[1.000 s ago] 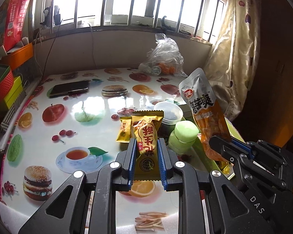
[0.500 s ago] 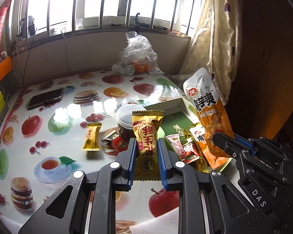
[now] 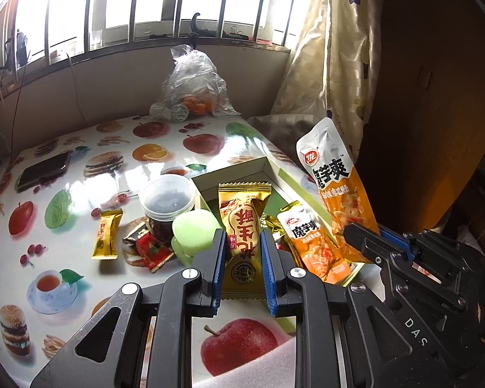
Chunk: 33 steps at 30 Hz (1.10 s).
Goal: Organize snacks
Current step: 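Lower both held snacks into the green box and open both grippers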
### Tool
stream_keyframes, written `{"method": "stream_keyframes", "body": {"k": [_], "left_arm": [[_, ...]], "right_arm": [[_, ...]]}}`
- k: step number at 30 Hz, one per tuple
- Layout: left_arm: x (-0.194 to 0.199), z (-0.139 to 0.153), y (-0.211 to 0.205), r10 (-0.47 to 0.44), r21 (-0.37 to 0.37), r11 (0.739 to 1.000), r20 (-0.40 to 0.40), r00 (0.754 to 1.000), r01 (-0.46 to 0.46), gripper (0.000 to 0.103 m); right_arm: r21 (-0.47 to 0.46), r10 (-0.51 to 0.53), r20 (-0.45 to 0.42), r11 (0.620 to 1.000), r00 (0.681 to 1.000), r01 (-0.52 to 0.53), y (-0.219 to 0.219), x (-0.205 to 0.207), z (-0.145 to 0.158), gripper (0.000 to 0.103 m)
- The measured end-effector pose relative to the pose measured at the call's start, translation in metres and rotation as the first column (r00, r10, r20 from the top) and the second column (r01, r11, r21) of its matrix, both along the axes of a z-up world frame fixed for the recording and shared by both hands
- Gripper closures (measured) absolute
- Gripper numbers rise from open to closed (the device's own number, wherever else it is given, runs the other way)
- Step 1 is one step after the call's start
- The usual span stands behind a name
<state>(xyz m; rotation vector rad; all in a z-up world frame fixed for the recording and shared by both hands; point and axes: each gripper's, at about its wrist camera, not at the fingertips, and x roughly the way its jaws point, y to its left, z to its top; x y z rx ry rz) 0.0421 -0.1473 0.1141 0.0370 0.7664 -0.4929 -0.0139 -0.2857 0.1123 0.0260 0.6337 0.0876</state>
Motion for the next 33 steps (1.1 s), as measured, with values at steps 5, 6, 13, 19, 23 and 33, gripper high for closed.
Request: {"method": "stream_keyframes", "body": {"k": [5, 6, 13, 19, 23, 33], "left_arm": [[0.009, -0.003, -0.015, -0.022, -0.003, 1.000, -0.010, 1.000, 0.022, 0.081], [0.012, -0.004, -0.018, -0.026, 0.000, 1.000, -0.013, 1.000, 0.026, 0.081], [0.024, -0.021, -0.037, -0.039, 0.027, 0.999, -0.050, 0.998, 0.040, 0.081], [0.032, -0.039, -0.047, -0.050, 0.043, 0.998, -0.090, 0.995, 0.054, 0.081], [0.038, -0.047, -0.050, -0.044, 0.054, 0.997, -0.107, 0.993, 0.050, 0.081], [0.047, -0.059, -0.058, -0.049, 0.067, 0.996, -0.136, 0.989, 0.059, 0.081]], "right_arm": [[-0.032, -0.034, -0.023, 0.999, 0.999, 0.033, -0.014, 0.007, -0.006, 0.096], [-0.039, -0.041, -0.030, 0.998, 0.999, 0.040, -0.018, 0.009, -0.008, 0.096], [-0.076, -0.057, -0.067, 0.996, 0.996, 0.052, -0.032, 0.024, -0.022, 0.096], [-0.120, -0.045, -0.096, 0.992, 0.994, 0.033, -0.034, 0.043, -0.034, 0.096], [-0.155, -0.028, -0.116, 0.988, 0.993, 0.010, -0.034, 0.056, -0.042, 0.096], [-0.206, 0.024, -0.161, 0.977, 0.987, -0.057, -0.031, 0.089, -0.059, 0.096]]}}
